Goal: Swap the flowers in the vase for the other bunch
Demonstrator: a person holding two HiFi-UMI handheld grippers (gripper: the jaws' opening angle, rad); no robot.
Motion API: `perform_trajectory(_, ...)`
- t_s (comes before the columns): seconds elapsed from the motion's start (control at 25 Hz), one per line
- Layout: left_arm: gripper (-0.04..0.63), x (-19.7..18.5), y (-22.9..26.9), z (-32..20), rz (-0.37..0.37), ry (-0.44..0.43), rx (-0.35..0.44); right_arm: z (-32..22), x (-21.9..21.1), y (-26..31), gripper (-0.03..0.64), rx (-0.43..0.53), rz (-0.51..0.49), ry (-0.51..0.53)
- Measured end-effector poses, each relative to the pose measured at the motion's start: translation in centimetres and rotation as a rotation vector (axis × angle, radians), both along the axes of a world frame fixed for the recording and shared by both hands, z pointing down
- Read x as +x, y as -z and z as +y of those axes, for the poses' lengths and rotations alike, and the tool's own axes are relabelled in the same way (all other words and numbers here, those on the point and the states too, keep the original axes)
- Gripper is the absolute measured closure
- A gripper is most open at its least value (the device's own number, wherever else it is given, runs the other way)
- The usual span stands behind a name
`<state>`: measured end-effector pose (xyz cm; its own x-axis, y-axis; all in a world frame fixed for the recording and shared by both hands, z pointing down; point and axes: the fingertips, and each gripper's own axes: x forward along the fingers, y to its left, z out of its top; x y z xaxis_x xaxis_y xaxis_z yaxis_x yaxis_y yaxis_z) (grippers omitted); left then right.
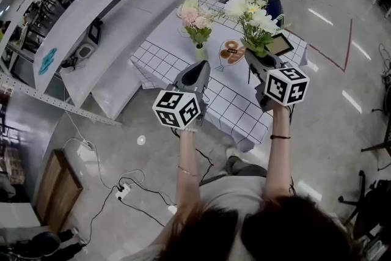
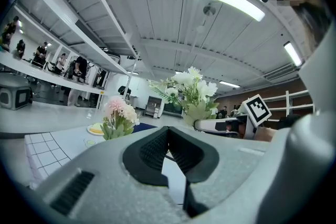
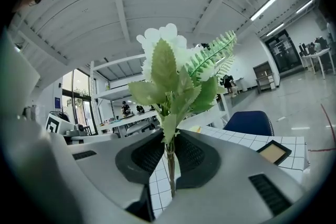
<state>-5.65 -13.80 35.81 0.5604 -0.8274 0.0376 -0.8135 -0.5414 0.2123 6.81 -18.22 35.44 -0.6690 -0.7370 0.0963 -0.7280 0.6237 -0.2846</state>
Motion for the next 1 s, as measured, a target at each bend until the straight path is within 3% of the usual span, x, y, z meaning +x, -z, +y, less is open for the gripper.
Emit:
perform_trajectory(0.44,0.584,0.1,-1.8,-3.0,-0.02,0.003,-0.024,-3.2,-0.4,-0.6,0.561,-0.017,-0.01,0.025)
perform_trajectory(1.0,0.584,-2.1,-4.1,-7.5,-0.004,-0.006,-0.093,-5.8,-0.1,-2.0,0.561,-0.063,0.012,-0.049)
